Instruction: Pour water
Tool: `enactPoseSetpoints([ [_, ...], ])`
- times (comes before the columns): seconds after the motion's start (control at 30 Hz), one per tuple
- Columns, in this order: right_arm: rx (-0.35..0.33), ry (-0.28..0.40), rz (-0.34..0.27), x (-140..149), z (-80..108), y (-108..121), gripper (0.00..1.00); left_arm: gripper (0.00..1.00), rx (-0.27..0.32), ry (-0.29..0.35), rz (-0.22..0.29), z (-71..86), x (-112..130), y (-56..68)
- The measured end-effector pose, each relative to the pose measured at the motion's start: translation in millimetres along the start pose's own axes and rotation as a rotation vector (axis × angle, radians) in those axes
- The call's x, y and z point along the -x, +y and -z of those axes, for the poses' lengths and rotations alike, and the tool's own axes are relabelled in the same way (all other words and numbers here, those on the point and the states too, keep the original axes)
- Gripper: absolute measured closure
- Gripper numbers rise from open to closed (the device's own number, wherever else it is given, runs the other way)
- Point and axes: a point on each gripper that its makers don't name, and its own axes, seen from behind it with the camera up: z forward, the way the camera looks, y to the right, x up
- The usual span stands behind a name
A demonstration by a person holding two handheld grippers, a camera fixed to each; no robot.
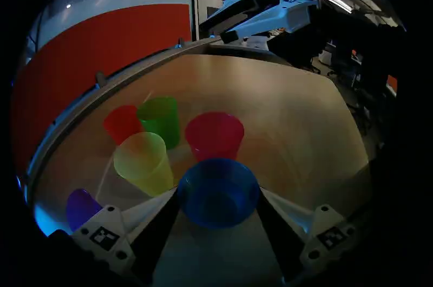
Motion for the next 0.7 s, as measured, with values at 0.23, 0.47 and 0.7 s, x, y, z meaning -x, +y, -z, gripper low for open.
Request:
enactPoseSetpoints([
  [0.23,0.002,0.002,-0.001,0.2,0.6,1.0,0.00,0.11,-0.003,-0.006,-0.006,-1.7,1.2,-0.4],
  [0.47,0.001,0.004,-0.006,0.3,-0.2,1.7,0.00,0.13,-0.013,-0.006,-0.001,-1.6,0.7,-2.7],
  [0.7,0.005,0.005,-0.008,-0.5,-1.4,4.4,0.00,0.13,-0.022,-0.010,-0.012,1.3,2.1,-3.5],
])
